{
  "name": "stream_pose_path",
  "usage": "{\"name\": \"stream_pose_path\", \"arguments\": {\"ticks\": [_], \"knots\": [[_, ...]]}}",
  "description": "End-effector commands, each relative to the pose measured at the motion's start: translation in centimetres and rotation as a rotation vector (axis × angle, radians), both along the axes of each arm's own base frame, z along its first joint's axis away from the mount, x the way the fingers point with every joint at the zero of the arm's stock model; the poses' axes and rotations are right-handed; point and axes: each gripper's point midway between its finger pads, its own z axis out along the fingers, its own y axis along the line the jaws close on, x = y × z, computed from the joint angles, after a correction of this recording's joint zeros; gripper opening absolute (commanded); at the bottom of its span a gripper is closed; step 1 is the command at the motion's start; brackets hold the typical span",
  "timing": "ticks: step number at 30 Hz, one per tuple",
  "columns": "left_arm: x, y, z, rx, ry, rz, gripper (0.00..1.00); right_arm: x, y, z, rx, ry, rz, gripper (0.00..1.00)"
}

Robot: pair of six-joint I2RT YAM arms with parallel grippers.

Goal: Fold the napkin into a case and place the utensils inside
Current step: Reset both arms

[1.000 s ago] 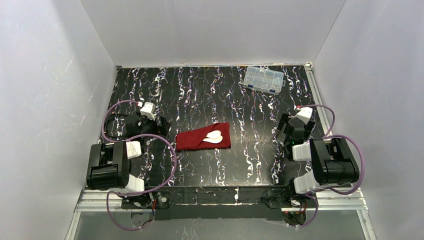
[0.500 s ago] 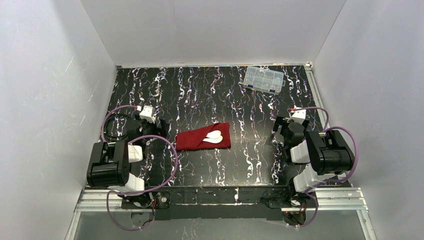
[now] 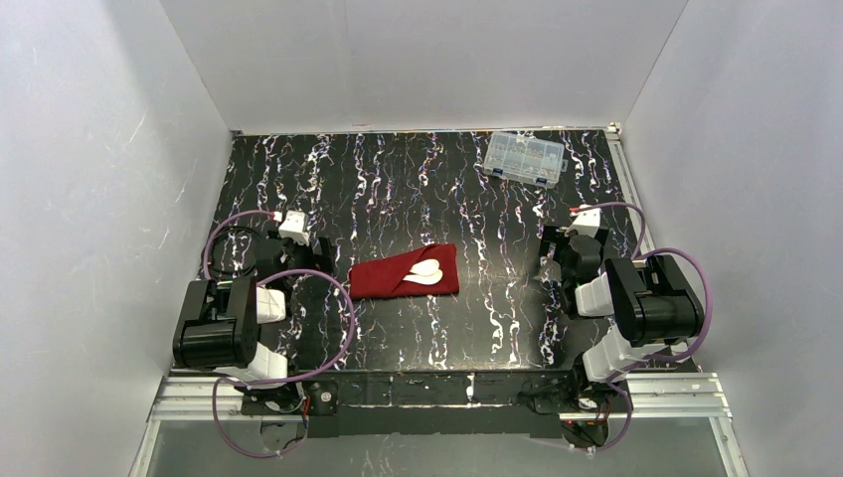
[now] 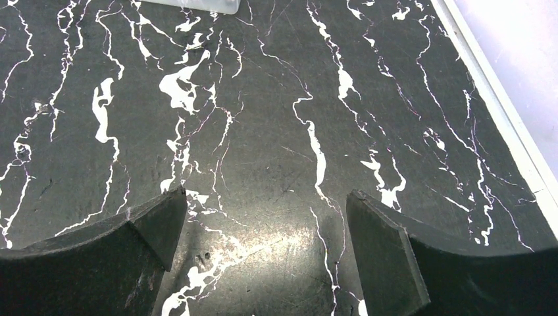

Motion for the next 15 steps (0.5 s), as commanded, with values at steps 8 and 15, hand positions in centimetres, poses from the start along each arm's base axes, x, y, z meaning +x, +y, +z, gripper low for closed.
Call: {"name": "stream_pose_path", "arguments": {"ticks": [8,15], "knots": [[0.99,0.30,1.58,0.006,-0.057,0.014,0.98,0.61,1.11,0.68,-0.035,-0.017,0.064,0.99],[0.96,0.33,1.59,0.007,-0.057,0.015,0.98,0.63,1.06,0.70,-0.036,-0.018,0.063,0.99]]}}
